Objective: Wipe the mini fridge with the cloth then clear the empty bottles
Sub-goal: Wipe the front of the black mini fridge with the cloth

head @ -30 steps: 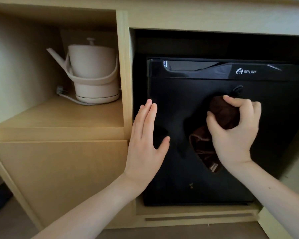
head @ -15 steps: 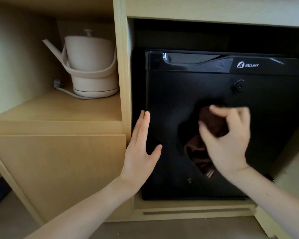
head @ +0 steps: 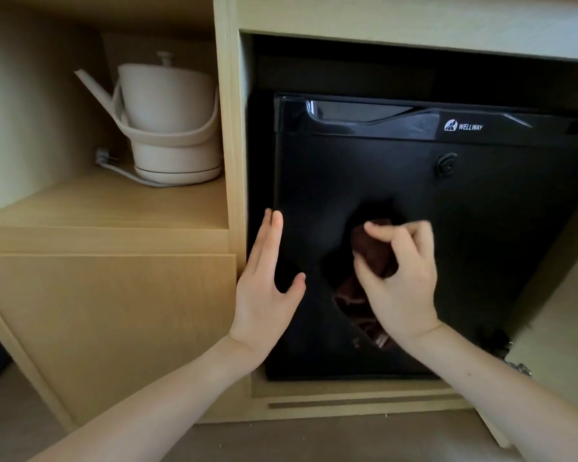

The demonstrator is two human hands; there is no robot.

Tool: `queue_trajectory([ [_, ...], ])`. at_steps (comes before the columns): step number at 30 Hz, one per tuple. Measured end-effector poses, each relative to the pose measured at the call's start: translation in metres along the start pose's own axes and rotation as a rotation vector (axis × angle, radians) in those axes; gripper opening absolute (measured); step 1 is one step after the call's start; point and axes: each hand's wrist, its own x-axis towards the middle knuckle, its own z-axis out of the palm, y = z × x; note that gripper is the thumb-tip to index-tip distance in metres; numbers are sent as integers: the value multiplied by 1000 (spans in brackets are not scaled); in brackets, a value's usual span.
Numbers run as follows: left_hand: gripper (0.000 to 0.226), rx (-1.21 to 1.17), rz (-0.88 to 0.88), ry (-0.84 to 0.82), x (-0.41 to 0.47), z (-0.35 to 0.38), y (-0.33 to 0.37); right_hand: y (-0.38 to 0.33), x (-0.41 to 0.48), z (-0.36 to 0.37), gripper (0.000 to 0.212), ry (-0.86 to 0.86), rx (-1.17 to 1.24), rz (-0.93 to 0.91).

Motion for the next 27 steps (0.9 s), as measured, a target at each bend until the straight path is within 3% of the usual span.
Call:
queue_trajectory([
  [3,104,14,10,7,0,0,-2,-4,12,6,43,31,-16,-27],
  [10,106,53,20,7,1,1,-2,-3,-37,16,45,-365,-170,-277],
  [12,107,49,24,-7,-1,0,-3,-6,-21,11,42,-268,-124,-226],
  [16,108,23,40,-9,0,-2,-4,-17,32,10,41,80,12,-65],
  [18,110,16,36,-6,-1,0,-5,-22,39,16,42,158,47,-39],
  [27,110,26,52,-10,1,-2,-3,-8,3,30,42,48,27,-34],
])
